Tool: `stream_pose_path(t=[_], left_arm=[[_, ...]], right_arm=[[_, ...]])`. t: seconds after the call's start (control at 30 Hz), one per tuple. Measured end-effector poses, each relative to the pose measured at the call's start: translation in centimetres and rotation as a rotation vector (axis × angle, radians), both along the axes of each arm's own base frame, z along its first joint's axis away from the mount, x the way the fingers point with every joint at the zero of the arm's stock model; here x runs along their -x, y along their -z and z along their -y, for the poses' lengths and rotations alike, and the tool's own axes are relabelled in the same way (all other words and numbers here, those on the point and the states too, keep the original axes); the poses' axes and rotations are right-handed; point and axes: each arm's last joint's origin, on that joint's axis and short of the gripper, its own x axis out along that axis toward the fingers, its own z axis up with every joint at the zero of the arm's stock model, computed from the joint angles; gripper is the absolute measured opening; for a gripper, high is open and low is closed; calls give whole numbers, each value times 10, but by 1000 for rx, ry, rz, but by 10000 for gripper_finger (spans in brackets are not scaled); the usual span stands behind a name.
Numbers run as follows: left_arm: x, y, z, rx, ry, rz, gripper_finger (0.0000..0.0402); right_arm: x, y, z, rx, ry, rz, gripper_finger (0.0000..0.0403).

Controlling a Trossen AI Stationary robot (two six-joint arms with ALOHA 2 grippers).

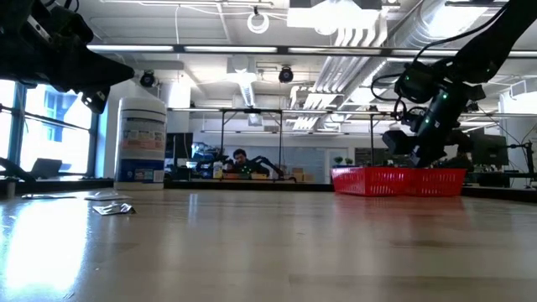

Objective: Pick & Place First Aid Supplies
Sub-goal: Put the ointment pack into the right red bin, then put the towelette pack into the left red bin

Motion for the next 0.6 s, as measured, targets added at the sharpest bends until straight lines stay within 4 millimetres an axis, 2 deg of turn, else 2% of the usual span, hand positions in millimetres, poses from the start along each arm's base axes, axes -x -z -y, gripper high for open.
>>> stream_pose_path(t=[0.2, 0.3, 0.47, 0.6], left_arm=[[0, 0, 0, 0, 0, 0, 1], [0, 0, 0, 0, 0, 0, 1], [0, 0, 0, 0, 0, 0, 1], [0, 0, 0, 0, 0, -1, 1]], right_arm=[[-1, -2, 1, 20, -5, 13, 89], [-9, -9, -1, 46, -95, 85, 113], [-41, -28, -17, 128, -274, 140, 120], [-75, -49, -40, 172, -466, 178, 113]])
